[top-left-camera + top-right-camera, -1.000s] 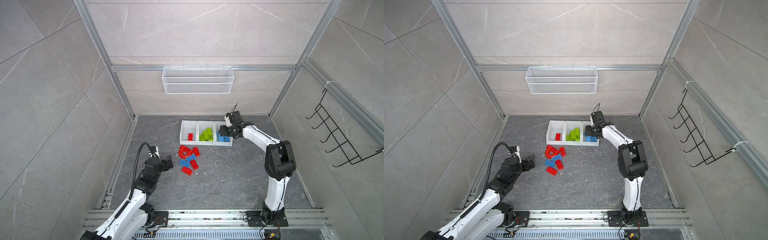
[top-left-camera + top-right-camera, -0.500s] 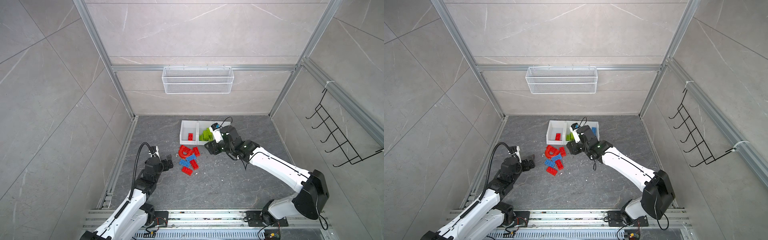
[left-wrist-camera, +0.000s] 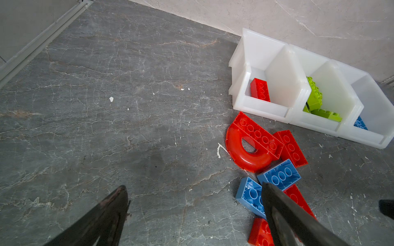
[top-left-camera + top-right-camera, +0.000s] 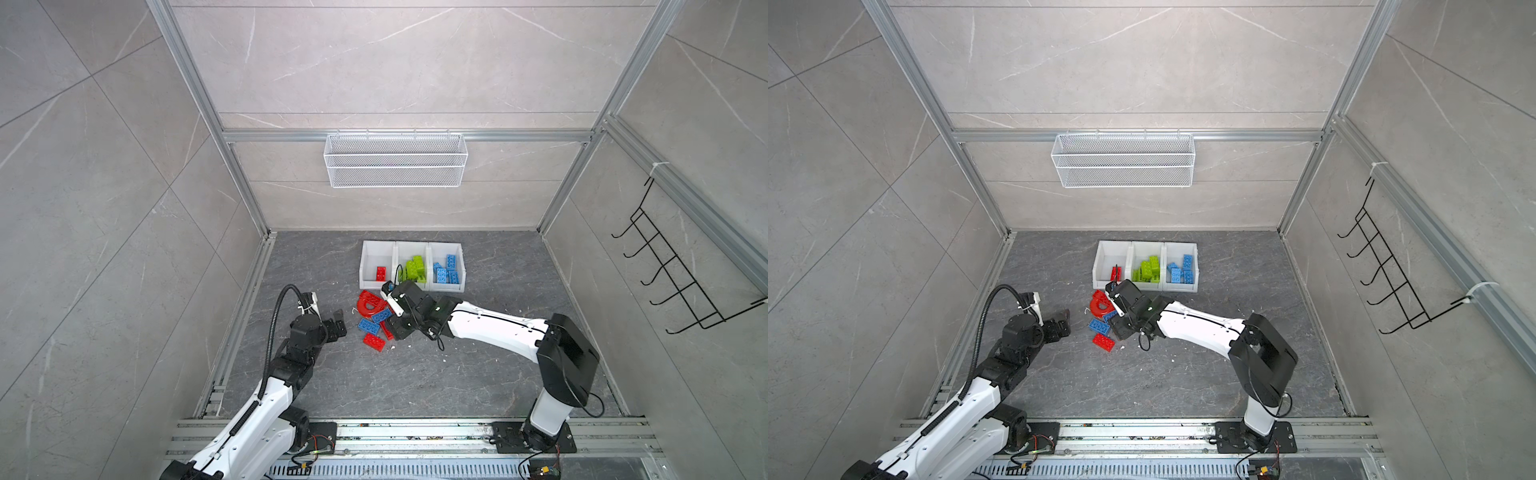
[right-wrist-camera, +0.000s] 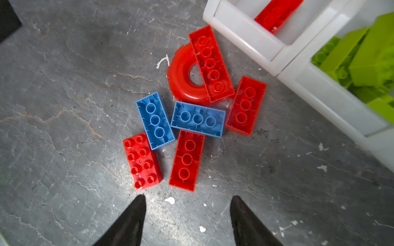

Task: Sort the legos into containers by color
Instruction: 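Return the right gripper to the pile and grasp a red brick, then carry the red brick into the compartment nearest the left arm and release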

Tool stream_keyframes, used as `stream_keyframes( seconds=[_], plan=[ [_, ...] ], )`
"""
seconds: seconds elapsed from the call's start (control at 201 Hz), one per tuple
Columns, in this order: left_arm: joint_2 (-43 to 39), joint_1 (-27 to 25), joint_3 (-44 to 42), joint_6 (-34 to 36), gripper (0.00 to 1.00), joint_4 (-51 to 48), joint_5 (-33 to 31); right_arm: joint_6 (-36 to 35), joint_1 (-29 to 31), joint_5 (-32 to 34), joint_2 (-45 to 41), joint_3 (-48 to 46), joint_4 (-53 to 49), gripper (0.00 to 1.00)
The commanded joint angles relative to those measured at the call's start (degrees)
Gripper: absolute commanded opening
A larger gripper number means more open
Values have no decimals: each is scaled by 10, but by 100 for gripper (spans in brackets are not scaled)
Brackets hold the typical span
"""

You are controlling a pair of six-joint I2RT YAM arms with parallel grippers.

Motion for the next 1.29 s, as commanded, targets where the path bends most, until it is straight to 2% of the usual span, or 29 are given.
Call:
stream_keyframes(
  seconds=[0.0,0.269,0.488,0.746,1.125,1.289],
  plan=[
    [-3,1,1,2,100,19,-10,7,4,19,32,22,2,65],
    [-8,2,-1,2,100,18,-12,24,13,51,111,48,12,64],
    [-17,1,1,-1,100,14,-11,41,13,54,137,57,26,60],
    [-22,1,-3,-1,100,14,-10,61,11,59,148,36,49,43],
    [2,1,-5,-5,100,31,2,81,8,81,48,-41,54,25],
    [-2,2,-5,-6,100,33,12,85,0,66,-2,-55,47,19]
  ],
)
